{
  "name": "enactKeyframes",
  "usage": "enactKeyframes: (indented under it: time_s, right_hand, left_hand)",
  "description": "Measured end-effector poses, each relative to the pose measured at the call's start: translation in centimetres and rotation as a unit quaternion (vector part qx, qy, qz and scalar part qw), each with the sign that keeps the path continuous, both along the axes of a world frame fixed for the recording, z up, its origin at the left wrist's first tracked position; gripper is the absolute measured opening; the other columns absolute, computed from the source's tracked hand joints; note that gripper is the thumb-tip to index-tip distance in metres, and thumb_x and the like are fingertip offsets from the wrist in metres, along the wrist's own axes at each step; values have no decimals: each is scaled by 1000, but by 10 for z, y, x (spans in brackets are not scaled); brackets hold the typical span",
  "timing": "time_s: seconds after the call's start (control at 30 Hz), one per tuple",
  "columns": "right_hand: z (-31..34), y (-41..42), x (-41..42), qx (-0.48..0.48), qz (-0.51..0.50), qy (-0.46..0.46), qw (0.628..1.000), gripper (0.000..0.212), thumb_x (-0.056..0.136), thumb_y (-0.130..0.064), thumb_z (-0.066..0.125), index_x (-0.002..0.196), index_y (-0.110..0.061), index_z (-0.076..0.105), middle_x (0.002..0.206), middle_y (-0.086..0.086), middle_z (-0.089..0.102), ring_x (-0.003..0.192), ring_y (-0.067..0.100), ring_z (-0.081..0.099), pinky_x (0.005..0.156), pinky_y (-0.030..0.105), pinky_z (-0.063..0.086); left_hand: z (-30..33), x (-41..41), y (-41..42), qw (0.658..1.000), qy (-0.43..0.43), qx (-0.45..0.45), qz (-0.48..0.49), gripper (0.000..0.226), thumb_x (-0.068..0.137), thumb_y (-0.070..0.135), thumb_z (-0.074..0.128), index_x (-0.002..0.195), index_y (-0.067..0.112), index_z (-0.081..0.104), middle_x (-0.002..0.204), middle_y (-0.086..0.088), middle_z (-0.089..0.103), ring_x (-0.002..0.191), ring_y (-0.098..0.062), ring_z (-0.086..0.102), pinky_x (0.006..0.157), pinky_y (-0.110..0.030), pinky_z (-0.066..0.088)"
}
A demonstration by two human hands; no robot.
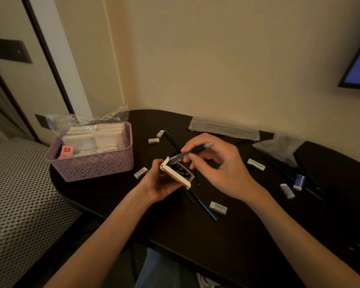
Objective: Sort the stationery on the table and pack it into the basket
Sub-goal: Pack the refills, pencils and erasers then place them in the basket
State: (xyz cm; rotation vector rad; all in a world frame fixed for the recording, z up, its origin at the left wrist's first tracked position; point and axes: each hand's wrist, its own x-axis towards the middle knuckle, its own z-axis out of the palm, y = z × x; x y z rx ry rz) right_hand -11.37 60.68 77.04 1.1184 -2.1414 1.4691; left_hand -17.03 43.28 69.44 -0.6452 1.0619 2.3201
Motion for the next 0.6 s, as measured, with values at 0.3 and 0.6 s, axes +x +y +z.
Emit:
enactKeyframes:
  time_s: [0.3,0.6]
  right_hand:
    - [-10,9,-6,206,-67,-27,976,19,91,-10,61,105,-21,66,104,-11,49,100,2,51,86,16,46]
    - [-12,12,1,83,-39,-22,995,15,86,-11,68,99,-16,64,80,1,60,67,20,58,55,34,50]
  left_hand:
    - [-11,-2,12,999,-6,-35,-41,46,96,40,52,131,11,52,103,-22,64,78,-39,71,59,-49,60]
    - [-9,-10,17,999,-2,-33,-40,51,97,42,48,134,7,52,116,-22,63,91,-37,67,56,-47,60]
